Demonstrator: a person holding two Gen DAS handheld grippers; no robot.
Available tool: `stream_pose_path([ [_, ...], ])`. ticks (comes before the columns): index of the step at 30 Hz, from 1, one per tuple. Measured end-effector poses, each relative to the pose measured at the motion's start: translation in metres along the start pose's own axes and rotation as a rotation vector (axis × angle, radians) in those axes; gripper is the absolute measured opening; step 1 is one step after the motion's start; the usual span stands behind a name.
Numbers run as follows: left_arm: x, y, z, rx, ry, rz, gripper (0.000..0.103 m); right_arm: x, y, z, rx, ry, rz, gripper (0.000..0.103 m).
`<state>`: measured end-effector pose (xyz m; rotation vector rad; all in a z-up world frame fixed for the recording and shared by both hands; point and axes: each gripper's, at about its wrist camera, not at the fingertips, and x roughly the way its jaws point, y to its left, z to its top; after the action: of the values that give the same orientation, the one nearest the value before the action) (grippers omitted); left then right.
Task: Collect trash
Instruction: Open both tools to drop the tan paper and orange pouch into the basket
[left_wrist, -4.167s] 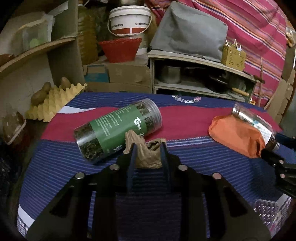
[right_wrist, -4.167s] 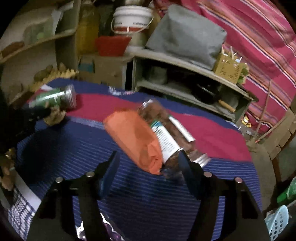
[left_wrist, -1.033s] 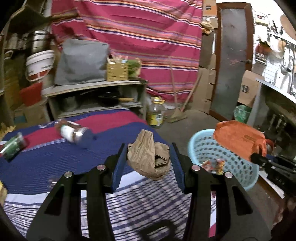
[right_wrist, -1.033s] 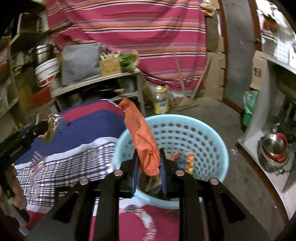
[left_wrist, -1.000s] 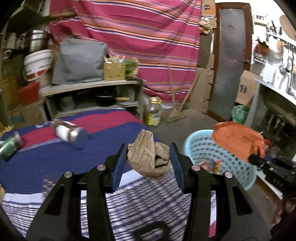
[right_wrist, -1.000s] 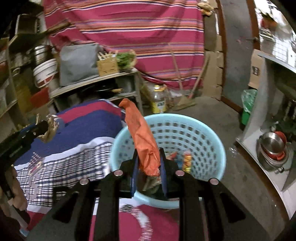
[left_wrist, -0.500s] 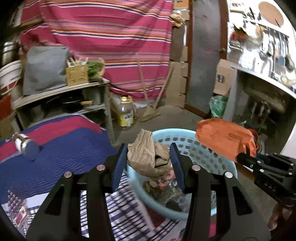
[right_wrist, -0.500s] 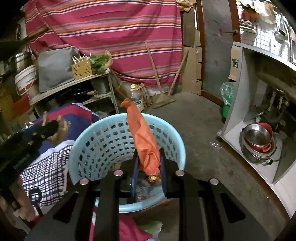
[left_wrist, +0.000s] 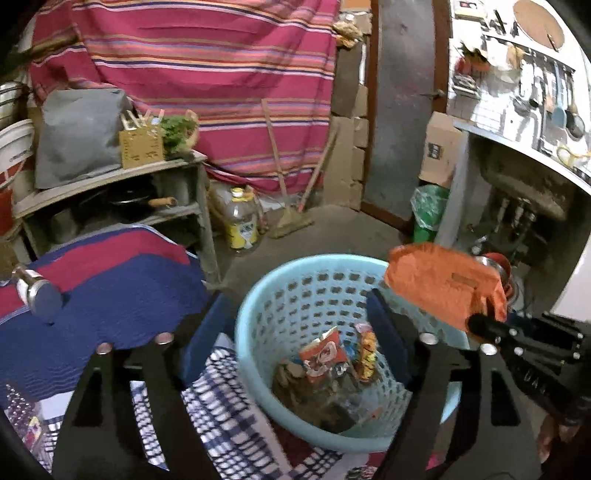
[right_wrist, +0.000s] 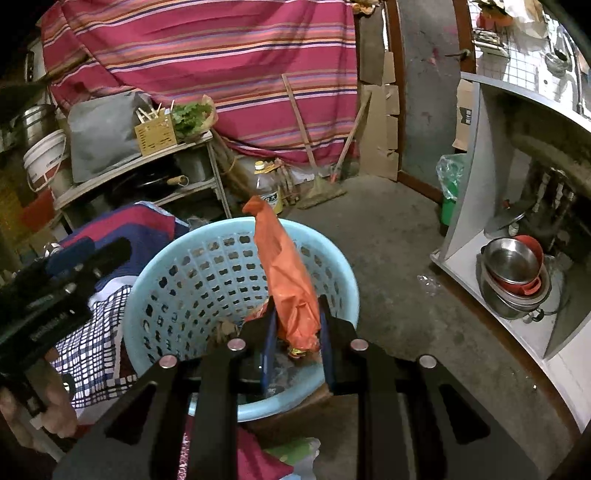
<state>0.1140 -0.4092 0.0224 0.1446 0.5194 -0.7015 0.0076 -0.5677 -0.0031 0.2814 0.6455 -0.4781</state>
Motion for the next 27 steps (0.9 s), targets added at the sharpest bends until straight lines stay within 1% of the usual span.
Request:
stream_pose_path([
  [5,-0.017,0.019,0.004,-0.034,-0.042,0.09,0.097,0.008,0.012,-0.001,-0.017,0.014,0.0,0.021],
  [8,-0.027,0.03,0.003,-0.029,-0.057,0.128,0.097,0.019,0.024,0.003,-0.039,0.021,0.002,0.022],
  [12,-0.037,0.049,0.0,-0.042,-0.043,0.17,0.097,0.032,0.039,0.007,-0.042,0.025,0.008,0.022],
  [14,-0.043,0.059,-0.001,-0.046,-0.051,0.208,0.097,0.042,0.044,0.008,-0.036,0.043,0.009,0.024],
  [16,-0.05,0.069,-0.003,-0.051,-0.058,0.24,0.097,0.052,0.048,0.008,-0.039,0.064,-0.006,0.05],
  [17,-0.054,0.075,-0.004,-0.058,-0.061,0.256,0.097,0.053,0.049,0.007,-0.039,0.061,-0.005,0.07],
  [18,-0.057,0.08,-0.004,-0.064,-0.063,0.265,0.097,0.052,0.05,0.006,-0.042,0.058,-0.005,0.072],
  [21,-0.07,0.098,-0.005,-0.105,-0.076,0.28,0.097,0.044,0.054,0.003,-0.044,0.058,-0.01,0.072],
  [23,-0.079,0.105,-0.006,-0.118,-0.089,0.281,0.097,0.029,0.057,0.002,-0.044,0.031,0.008,0.077],
  [25,-0.091,0.109,-0.01,-0.122,-0.107,0.273,0.097,0.008,0.064,0.0,-0.058,-0.015,0.032,0.08],
  [27,-0.104,0.109,-0.015,-0.118,-0.121,0.264,0.097,-0.019,0.075,-0.005,-0.08,-0.077,0.061,0.089],
])
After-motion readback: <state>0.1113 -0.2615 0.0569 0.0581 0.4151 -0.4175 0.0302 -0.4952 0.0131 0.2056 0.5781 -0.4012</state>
